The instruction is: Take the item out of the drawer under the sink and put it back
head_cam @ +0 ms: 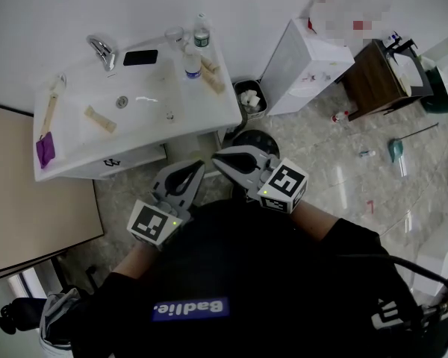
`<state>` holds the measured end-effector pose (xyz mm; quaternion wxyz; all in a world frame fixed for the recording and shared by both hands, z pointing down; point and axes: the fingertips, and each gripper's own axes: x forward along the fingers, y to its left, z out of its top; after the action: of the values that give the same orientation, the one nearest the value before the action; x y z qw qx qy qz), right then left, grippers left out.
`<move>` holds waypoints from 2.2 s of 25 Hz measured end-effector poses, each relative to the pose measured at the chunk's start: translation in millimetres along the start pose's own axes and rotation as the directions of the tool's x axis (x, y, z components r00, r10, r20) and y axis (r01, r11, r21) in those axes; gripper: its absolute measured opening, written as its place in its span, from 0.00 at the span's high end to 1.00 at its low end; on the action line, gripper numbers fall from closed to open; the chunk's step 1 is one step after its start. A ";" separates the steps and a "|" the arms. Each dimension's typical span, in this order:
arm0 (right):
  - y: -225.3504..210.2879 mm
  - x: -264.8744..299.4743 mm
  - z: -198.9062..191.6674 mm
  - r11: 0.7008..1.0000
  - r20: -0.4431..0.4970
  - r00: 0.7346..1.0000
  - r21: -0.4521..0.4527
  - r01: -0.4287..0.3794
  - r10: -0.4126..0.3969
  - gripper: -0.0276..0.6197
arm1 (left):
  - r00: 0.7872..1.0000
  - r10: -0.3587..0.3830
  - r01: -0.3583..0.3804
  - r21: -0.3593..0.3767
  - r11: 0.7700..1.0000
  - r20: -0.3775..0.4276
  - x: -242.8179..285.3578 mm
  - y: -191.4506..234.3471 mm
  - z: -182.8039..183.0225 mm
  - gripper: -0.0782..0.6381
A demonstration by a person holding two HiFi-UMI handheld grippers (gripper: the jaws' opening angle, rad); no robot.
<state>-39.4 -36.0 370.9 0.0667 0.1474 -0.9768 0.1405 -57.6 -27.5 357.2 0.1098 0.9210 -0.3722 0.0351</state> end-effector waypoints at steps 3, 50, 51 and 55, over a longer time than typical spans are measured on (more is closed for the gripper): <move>1.5 0.0 -0.4 1.000 -0.002 1.000 0.003 -0.007 0.007 0.96 | 1.000 0.004 -0.004 -0.001 1.000 0.001 -0.9 -0.4 -0.5 0.88; 12.2 3.4 -5.2 1.000 -0.021 1.000 -0.003 -0.013 0.013 0.95 | 1.000 0.021 -0.021 -0.006 1.000 0.005 -14.8 -0.6 -3.5 0.88; 12.1 3.6 -5.1 1.000 -0.021 1.000 -0.002 -0.013 0.013 0.95 | 1.000 0.023 -0.023 -0.007 1.000 0.005 -15.2 -0.2 -3.5 0.88; 12.3 4.2 -5.9 1.000 -0.022 1.000 -0.005 -0.016 0.016 0.95 | 0.999 0.030 -0.030 -0.001 1.000 0.014 -16.8 1.7 -5.3 0.88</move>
<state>-46.6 -24.1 374.1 0.0769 0.1380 -0.9775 0.1400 -70.8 -16.0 360.1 0.1072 0.9154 -0.3869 0.0303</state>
